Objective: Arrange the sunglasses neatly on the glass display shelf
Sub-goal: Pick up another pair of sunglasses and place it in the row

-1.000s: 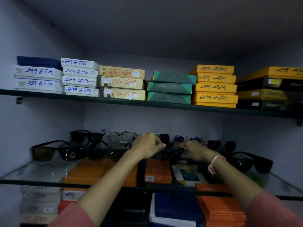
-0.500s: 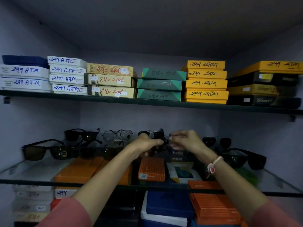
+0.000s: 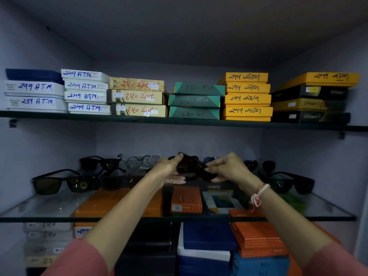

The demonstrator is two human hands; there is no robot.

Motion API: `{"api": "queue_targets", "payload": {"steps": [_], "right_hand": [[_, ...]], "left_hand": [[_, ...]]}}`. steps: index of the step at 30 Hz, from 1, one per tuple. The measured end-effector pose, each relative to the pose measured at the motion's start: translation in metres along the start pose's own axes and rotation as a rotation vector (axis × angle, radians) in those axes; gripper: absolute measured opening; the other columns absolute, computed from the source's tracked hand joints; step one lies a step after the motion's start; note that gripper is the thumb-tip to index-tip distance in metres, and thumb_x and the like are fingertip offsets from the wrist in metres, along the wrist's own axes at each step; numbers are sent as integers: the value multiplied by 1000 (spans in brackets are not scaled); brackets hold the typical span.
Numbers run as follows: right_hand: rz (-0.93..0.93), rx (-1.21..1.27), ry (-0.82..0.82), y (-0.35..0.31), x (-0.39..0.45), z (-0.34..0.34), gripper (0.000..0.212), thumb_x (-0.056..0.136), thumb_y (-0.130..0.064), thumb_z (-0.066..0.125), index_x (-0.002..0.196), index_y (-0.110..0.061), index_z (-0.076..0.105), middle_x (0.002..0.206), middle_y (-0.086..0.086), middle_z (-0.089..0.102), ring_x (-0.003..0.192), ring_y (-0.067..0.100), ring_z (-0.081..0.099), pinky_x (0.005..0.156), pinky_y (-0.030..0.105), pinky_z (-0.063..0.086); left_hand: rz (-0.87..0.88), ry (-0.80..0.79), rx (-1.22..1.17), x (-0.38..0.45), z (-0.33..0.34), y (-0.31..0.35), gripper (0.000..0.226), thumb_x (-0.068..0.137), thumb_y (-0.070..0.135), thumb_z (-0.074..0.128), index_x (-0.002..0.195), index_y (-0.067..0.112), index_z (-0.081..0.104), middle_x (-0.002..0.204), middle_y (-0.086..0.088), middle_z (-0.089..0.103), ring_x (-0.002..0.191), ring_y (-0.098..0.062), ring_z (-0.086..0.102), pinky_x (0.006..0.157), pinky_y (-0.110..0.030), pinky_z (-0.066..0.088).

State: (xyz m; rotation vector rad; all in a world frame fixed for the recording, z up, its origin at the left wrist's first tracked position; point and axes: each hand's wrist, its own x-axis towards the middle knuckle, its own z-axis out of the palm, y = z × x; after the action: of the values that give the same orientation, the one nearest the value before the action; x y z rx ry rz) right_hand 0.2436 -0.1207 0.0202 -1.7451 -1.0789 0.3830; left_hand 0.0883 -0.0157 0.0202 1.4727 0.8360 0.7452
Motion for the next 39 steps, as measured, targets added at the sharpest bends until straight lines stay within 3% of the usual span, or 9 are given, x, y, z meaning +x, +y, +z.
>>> {"api": "queue_targets", "payload": {"steps": [3, 10, 16, 20, 24, 27, 30, 33, 39], "right_hand": [[-70, -132, 34, -5, 1, -9, 17, 76, -11, 80, 92, -5, 79, 93, -3, 74, 64, 16, 74, 56, 16, 60], [-145, -296, 126, -20, 3, -5, 14, 80, -10, 77, 92, -3, 79, 90, 7, 75, 72, 22, 75, 67, 32, 64], [-222, -376, 295, -26, 11, 5, 8, 83, -9, 73, 86, -5, 79, 78, 6, 75, 59, 21, 74, 62, 36, 64], [-227, -461, 464, -23, 16, 9, 10, 79, -14, 72, 81, -11, 81, 79, 9, 78, 71, 25, 73, 69, 39, 63], [-132, -522, 445, -17, 17, 10, 17, 76, -23, 77, 74, -5, 79, 66, 10, 70, 65, 25, 64, 60, 30, 52], [-83, -508, 386, -10, 19, 17, 27, 73, -24, 79, 62, -1, 70, 56, 7, 61, 57, 24, 60, 51, 25, 44], [-55, -515, 354, 0, 23, 26, 34, 72, -22, 80, 51, -9, 56, 48, 2, 52, 47, 17, 52, 39, 21, 33], [-47, -520, 329, 6, 28, 34, 38, 74, -19, 78, 48, -13, 51, 49, 1, 53, 44, 13, 50, 38, 21, 35], [-77, -523, 304, 10, 33, 39, 40, 81, -14, 72, 50, -15, 47, 48, -3, 49, 41, 6, 46, 39, 17, 31]], "left_hand": [[145, 35, 171, 5, -13, -1, 68, 88, 37, 65, 141, 0, 42, 136, -25, 54, 81, -21, 67, 48, -22, 59], [254, 44, 576, 7, -23, 13, 41, 73, 37, 78, 102, 8, 77, 97, -10, 78, 75, -17, 74, 85, -34, 60], [272, 16, 791, 7, -24, 22, 33, 74, 31, 80, 93, 5, 79, 93, -9, 78, 72, -22, 73, 73, -32, 62], [333, 43, 871, 18, -26, 22, 29, 76, 34, 78, 85, 6, 80, 96, -11, 78, 90, -27, 73, 83, -43, 60], [309, 121, 913, 27, -31, 20, 26, 76, 28, 78, 69, 4, 70, 73, -7, 68, 67, -22, 64, 79, -41, 59], [256, 155, 935, 31, -33, 16, 43, 75, 26, 78, 50, 14, 45, 49, 0, 43, 47, -16, 43, 58, -33, 48], [213, 202, 959, 30, -33, 10, 37, 72, 29, 79, 55, 13, 51, 51, -3, 48, 49, -16, 49, 53, -29, 42], [204, 211, 991, 32, -34, 6, 31, 75, 25, 74, 88, -2, 69, 84, -14, 68, 86, -28, 70, 79, -40, 57], [219, 240, 1019, 42, -34, 4, 25, 76, 26, 72, 82, 2, 67, 85, -16, 70, 85, -30, 69, 80, -39, 56]]}}
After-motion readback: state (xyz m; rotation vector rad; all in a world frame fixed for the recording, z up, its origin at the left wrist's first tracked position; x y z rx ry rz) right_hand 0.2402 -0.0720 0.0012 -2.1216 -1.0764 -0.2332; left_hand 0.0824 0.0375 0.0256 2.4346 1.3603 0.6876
